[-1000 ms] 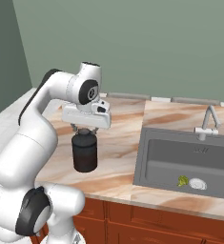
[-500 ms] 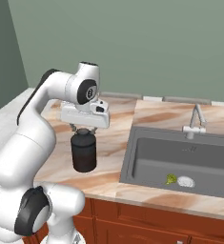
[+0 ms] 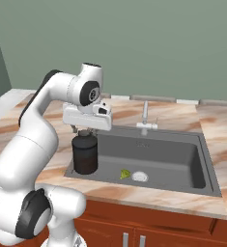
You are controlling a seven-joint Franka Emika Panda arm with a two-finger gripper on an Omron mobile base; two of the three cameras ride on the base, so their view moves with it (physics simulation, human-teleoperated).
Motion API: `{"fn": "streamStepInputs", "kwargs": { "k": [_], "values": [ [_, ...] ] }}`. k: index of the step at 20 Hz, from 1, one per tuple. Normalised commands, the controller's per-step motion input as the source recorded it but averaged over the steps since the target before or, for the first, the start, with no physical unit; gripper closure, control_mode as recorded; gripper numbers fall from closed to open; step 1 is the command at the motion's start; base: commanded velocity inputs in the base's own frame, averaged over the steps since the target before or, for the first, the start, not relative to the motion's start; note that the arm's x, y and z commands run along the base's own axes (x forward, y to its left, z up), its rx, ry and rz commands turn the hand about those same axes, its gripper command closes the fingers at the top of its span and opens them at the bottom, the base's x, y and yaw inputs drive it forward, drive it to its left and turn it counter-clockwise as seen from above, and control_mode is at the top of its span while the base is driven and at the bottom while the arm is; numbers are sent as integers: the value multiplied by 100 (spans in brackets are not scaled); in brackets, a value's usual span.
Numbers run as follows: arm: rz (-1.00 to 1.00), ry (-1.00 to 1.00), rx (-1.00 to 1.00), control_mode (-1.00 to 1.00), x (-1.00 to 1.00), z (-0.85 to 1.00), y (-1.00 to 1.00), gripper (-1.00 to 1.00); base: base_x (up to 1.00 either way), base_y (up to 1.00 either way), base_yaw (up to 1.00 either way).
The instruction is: Pick the jug and cup and place them in the sink. Then turn on the water.
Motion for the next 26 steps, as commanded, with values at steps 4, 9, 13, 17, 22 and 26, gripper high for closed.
{"fn": "streamStepInputs", "kwargs": {
  "k": [4, 9, 13, 17, 22, 26],
  "values": [
    [0, 0, 0, 100, 0, 0, 0, 100, 27, -37, -1],
    [0, 0, 0, 100, 0, 0, 0, 100, 22, 0, 0],
    [0, 0, 0, 100, 0, 0, 0, 100, 46, 15, 0],
    [0, 0, 0, 100, 0, 0, 0, 100, 67, 14, 0],
    [0, 0, 0, -100, 0, 0, 0, 100, 10, 0, 0],
    [0, 0, 0, -100, 1, 0, 0, 100, 0, 0, 0]
  ]
}}
